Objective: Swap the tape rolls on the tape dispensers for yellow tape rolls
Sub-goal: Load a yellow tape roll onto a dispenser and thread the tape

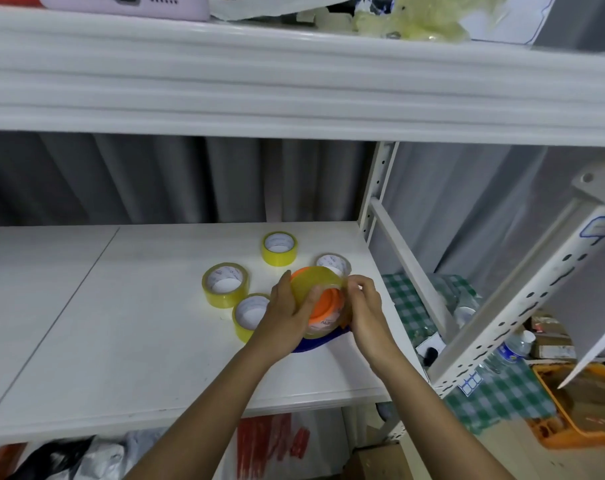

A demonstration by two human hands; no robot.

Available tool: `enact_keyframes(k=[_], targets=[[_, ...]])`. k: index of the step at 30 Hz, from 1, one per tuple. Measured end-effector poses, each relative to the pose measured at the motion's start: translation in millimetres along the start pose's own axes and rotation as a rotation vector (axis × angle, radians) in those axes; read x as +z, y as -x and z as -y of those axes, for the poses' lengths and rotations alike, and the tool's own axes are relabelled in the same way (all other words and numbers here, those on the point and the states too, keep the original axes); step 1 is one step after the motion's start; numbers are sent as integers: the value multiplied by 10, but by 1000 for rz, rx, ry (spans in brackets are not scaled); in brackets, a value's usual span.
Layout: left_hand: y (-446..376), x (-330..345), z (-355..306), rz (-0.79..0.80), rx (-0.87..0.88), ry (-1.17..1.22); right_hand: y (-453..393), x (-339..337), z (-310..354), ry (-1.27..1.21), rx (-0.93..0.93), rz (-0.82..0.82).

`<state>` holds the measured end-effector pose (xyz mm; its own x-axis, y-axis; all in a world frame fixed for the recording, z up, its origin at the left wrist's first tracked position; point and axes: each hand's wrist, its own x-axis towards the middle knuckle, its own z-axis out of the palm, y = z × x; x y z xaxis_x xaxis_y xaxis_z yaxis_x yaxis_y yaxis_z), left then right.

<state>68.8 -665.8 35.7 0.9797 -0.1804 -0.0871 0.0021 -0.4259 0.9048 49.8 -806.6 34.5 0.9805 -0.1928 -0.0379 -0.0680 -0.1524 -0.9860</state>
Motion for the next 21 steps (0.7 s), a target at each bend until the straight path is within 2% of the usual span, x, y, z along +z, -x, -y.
enact_keyframes(k=[6, 10, 12, 16, 21], targets=[[-129, -85, -28, -10, 85, 37, -13, -173, 29, 315, -232, 20], [-150, -197, -104, -44, 110, 73, -46, -272, 108, 239, -271, 80], [-162, -251, -104, -40, 114, 67, -64, -329, 145, 182, -227, 119], [-156, -289, -135, -43, 119, 57, -51, -340, 225, 40, -35, 303], [-118, -243, -181, -52, 141, -5, -26, -185, 312, 208, -91, 212]])
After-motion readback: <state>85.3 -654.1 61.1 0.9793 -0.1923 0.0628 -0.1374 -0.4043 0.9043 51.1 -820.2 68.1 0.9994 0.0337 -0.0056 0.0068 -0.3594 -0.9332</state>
